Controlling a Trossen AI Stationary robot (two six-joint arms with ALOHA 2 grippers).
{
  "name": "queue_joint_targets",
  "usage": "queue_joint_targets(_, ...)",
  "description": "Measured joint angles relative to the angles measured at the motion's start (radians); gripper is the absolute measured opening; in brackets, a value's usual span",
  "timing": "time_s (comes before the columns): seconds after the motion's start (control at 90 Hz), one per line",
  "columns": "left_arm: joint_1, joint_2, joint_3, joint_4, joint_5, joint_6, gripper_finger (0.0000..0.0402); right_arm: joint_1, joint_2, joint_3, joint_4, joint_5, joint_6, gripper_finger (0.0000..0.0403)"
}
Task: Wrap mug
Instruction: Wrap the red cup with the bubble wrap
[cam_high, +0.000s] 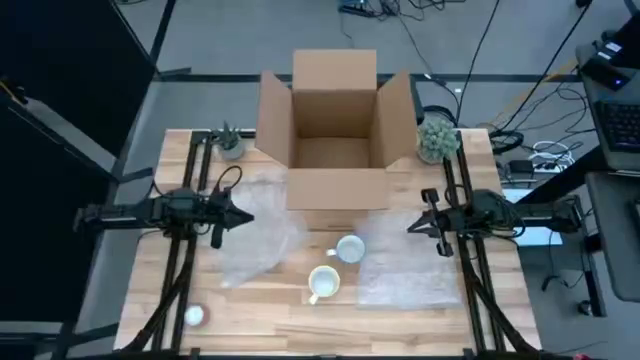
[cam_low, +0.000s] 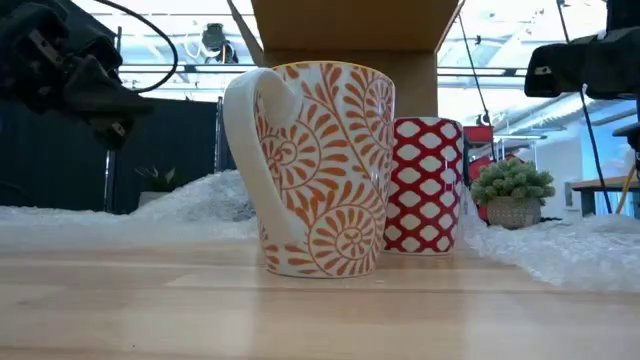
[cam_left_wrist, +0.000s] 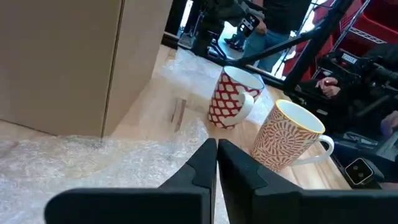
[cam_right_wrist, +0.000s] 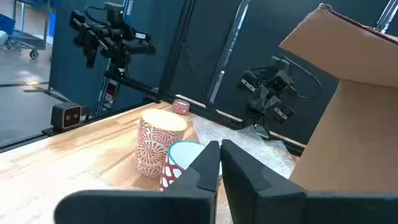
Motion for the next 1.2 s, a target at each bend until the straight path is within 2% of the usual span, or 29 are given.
queue_joint_targets(0.389,0.0,0.0,0.0,0.0,0.0,0.0,0.0003,0.0,0.0,0.0,0.0,0.0,0.0,0.0002)
queue_joint_targets(0.611,0.0,0.0,0.0,0.0,0.0,0.003,0.0003,0.0,0.0,0.0,0.001,0.055,-0.001,0.0002)
queue_joint_targets(0.733,0.0,0.0,0.0,0.001,0.0,0.132,0.0003,0.0,0.0,0.0,-0.001,0.058,-0.001,0.0002)
queue_joint_targets(0.822,0.0,0.0,0.0,0.001,0.0,0.16,0.0003,0.0,0.0,0.0,0.006,0.059,0.002,0.0002)
queue_joint_targets(0.878,0.0,0.0,0.0,0.0,0.0,0.158,0.0003,0.0,0.001,0.0,0.026,0.057,0.095,0.0002)
queue_joint_targets(1.0,0.0,0.0,0.0,0.001,-0.001,0.158,0.0003,0.003,0.0,0.0,0.096,0.049,0.592,0.0002)
queue_joint_targets(1.033,0.0,0.0,0.0,0.003,-0.001,0.158,0.0003,0.002,0.0,0.0,0.1,0.055,0.683,0.0002)
queue_joint_targets(1.2,0.0,0.0,0.0,0.022,-0.005,0.158,0.0003,0.001,0.003,0.0,0.111,0.146,0.787,0.0002)
